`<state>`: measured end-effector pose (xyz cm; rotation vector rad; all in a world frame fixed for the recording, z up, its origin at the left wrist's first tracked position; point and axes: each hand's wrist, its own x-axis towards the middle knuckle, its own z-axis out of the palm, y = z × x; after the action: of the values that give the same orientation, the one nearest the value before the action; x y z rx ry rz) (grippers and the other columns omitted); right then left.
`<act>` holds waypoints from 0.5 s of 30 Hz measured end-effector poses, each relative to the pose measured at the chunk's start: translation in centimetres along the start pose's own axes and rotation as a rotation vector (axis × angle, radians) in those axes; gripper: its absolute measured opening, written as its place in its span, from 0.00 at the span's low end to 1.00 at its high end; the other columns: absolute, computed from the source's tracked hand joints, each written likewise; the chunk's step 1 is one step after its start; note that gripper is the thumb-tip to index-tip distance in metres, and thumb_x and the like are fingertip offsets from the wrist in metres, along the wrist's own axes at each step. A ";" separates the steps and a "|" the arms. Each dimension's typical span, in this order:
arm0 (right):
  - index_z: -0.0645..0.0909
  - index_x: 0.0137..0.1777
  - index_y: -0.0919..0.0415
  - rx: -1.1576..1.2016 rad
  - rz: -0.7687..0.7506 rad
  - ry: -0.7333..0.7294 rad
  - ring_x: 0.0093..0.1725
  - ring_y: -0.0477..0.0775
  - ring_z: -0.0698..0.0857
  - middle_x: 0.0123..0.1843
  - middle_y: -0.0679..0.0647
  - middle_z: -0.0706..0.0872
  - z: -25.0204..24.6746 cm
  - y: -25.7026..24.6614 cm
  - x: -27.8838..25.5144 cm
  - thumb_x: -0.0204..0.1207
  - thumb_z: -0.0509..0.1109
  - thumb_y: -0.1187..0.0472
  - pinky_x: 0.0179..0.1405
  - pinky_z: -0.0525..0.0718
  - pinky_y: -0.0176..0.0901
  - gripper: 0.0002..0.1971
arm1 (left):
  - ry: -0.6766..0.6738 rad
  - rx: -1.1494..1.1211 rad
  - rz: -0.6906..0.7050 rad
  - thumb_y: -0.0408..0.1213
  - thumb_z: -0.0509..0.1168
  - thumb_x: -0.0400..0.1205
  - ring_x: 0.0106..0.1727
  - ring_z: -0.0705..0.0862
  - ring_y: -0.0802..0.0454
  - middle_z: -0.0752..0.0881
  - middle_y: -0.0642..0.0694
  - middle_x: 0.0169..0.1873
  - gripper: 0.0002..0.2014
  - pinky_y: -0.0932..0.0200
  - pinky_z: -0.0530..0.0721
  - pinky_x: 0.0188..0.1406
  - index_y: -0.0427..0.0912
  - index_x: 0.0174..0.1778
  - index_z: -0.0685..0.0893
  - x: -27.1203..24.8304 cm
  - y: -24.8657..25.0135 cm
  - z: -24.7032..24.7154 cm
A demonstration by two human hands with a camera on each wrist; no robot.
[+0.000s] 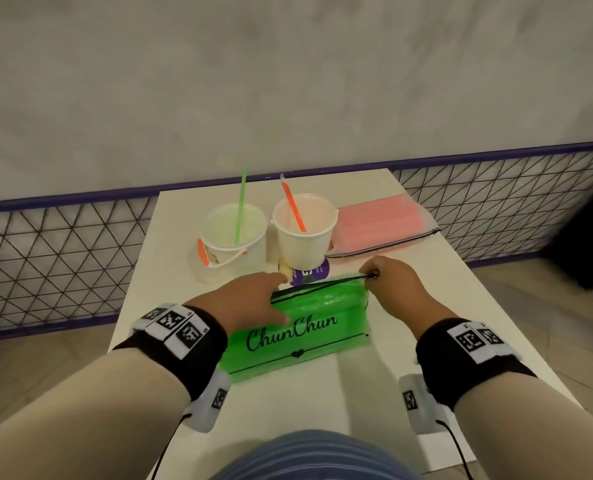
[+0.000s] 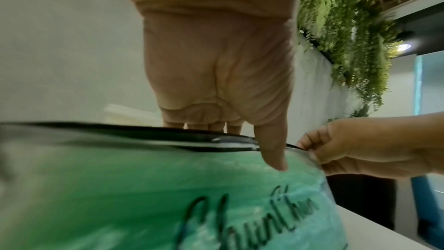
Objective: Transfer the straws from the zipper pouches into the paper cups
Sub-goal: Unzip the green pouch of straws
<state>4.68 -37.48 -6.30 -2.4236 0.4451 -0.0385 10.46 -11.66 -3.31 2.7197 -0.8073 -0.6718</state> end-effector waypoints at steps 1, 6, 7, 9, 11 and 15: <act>0.85 0.53 0.60 0.103 0.022 0.010 0.49 0.54 0.82 0.48 0.54 0.86 0.1 0.0 -0.1 0.76 0.71 0.69 0.47 0.75 0.38 0.08 | 0.044 -0.031 0.043 0.54 0.73 0.76 0.73 0.75 0.50 0.73 0.50 0.77 0.39 0.51 0.73 0.74 0.54 0.81 0.64 0.4 1.0 -0.2; 0.86 0.44 0.57 0.526 0.090 0.020 0.41 0.54 0.86 0.40 0.56 0.89 0.0 -0.1 -0.8 0.73 0.76 0.70 0.50 0.84 0.50 0.07 | 0.203 -0.105 0.207 0.48 0.71 0.79 0.64 0.81 0.48 0.82 0.50 0.64 0.26 0.52 0.80 0.62 0.50 0.74 0.75 2.9 6.3 -0.7; 0.87 0.43 0.57 0.556 0.087 0.015 0.40 0.53 0.84 0.40 0.57 0.89 0.0 -0.3 -1.0 0.73 0.76 0.70 0.48 0.83 0.50 0.07 | 0.221 -0.097 0.221 0.47 0.71 0.80 0.61 0.82 0.48 0.83 0.51 0.59 0.24 0.55 0.79 0.56 0.49 0.72 0.77 3.3 7.2 -0.5; 0.88 0.43 0.56 0.597 0.073 0.005 0.40 0.52 0.83 0.41 0.58 0.89 0.0 -0.7 -1.2 0.72 0.75 0.70 0.45 0.81 0.49 0.08 | 0.256 -0.085 0.240 0.47 0.69 0.80 0.56 0.83 0.48 0.84 0.51 0.52 0.20 0.58 0.74 0.46 0.48 0.68 0.80 4.0 8.5 -0.1; 0.88 0.46 0.58 0.604 0.059 0.005 0.40 0.50 0.85 0.43 0.58 0.91 0.0 -1.0 -1.5 0.73 0.73 0.73 0.44 0.82 0.47 0.09 | 0.286 -0.082 0.246 0.47 0.68 0.81 0.51 0.84 0.47 0.84 0.50 0.46 0.15 0.57 0.73 0.41 0.46 0.62 0.82 4.4 9.3 0.4; 0.87 0.47 0.62 0.610 0.059 0.045 0.37 0.48 0.85 0.39 0.56 0.90 -0.2 -1.0 -1.9 0.74 0.71 0.74 0.41 0.83 0.40 0.08 | 0.321 -0.102 0.214 0.47 0.67 0.82 0.51 0.84 0.48 0.88 0.47 0.48 0.14 0.51 0.82 0.52 0.46 0.59 0.85 4.7 9.9 0.4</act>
<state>3.14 -36.22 -5.34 -1.8126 0.4474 -0.1769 9.23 -22.54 -2.03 2.5094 -0.9330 -0.2171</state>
